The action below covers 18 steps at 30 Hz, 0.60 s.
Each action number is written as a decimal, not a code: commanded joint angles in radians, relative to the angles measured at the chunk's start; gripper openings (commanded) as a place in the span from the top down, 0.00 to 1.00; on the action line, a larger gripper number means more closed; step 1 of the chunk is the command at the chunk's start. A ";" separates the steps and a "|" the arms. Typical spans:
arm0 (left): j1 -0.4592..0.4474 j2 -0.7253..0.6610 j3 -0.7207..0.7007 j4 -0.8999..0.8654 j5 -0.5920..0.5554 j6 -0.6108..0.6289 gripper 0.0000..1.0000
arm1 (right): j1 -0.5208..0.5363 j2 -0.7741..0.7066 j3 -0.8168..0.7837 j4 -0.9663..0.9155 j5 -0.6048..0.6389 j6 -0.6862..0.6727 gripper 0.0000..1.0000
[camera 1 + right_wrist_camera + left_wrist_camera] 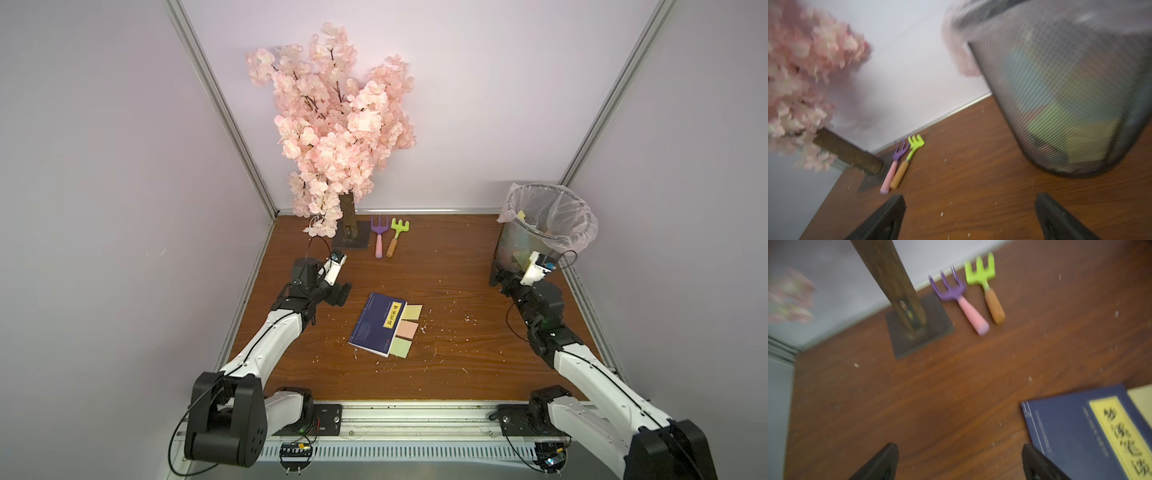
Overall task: Peel off the used sticky note
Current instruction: Move the book to the center of the board.
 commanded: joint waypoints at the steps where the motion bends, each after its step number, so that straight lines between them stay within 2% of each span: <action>1: -0.048 0.052 -0.031 -0.120 -0.109 0.063 0.09 | 0.095 0.062 0.057 -0.124 -0.053 0.047 0.01; 4: -0.062 0.133 -0.026 -0.105 -0.170 0.063 0.14 | 0.185 0.139 0.055 -0.108 -0.100 0.081 0.00; 10: -0.088 0.159 -0.064 -0.110 -0.220 0.111 0.17 | 0.370 0.226 0.103 -0.176 -0.002 0.052 0.01; 14: -0.153 0.142 -0.114 -0.131 -0.242 0.138 0.16 | 0.413 0.241 0.098 -0.171 -0.016 0.087 0.01; 18: -0.235 0.110 -0.147 -0.160 -0.179 0.140 0.15 | 0.426 0.242 0.093 -0.150 -0.059 0.145 0.01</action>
